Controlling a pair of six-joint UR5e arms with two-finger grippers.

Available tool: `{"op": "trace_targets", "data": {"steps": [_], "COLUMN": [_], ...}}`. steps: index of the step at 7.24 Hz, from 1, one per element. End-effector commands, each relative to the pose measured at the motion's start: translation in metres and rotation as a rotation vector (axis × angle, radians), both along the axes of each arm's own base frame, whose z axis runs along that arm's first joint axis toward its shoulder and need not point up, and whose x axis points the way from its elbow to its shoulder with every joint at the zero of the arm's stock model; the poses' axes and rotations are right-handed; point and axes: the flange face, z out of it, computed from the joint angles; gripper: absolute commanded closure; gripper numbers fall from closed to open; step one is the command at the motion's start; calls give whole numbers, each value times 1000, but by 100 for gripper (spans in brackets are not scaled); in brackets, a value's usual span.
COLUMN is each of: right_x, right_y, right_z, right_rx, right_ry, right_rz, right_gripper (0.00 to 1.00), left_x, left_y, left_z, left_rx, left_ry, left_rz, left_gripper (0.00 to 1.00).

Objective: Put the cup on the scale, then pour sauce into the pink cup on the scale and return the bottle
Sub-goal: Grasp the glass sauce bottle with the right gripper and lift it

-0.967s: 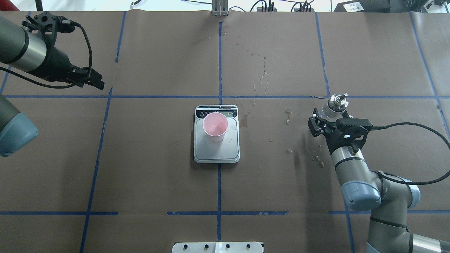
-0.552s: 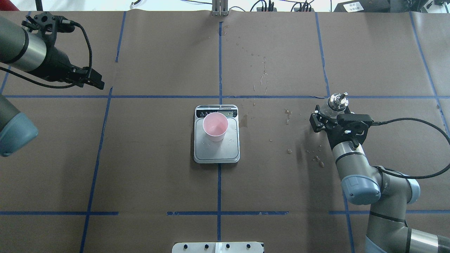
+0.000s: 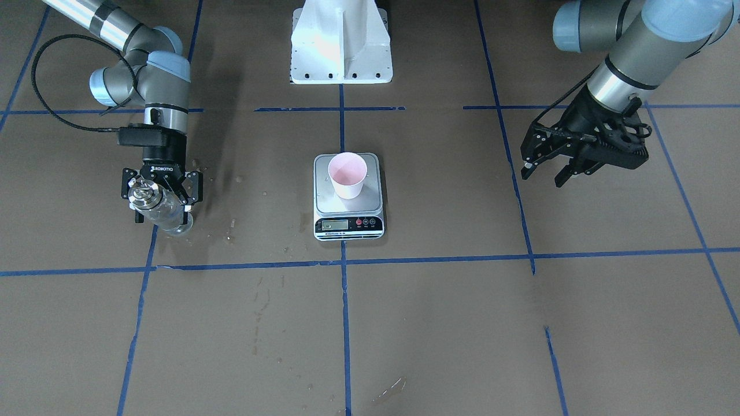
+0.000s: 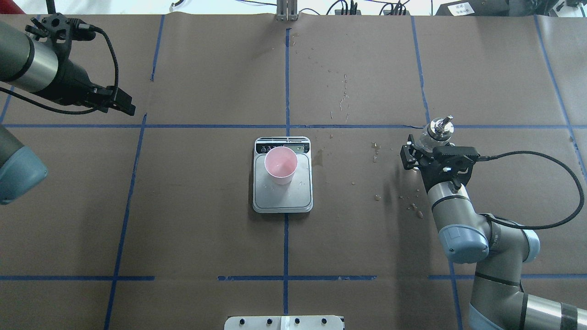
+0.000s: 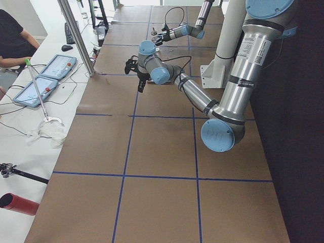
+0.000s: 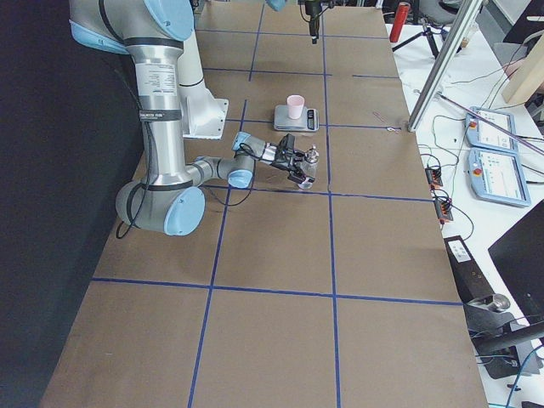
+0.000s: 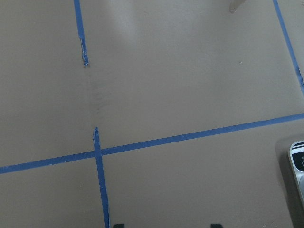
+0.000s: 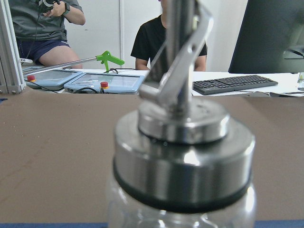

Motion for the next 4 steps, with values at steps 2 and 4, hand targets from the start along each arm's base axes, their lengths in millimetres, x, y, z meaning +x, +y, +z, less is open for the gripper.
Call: {"op": "trace_targets", "data": {"steps": [2, 4], "right_x": [23, 30], "right_y": [-1, -1], "right_z": [-60, -68], "right_rx": [98, 101], "right_ry": [93, 112], "right_rz": [-85, -113], "right_gripper": [100, 100], "left_x": [-3, -5], "left_y": [4, 8], "left_z": [-5, -12], "left_rx": [-9, -11], "left_ry": [-5, -4], "left_rz": [0, 1], "left_gripper": [32, 32]}}
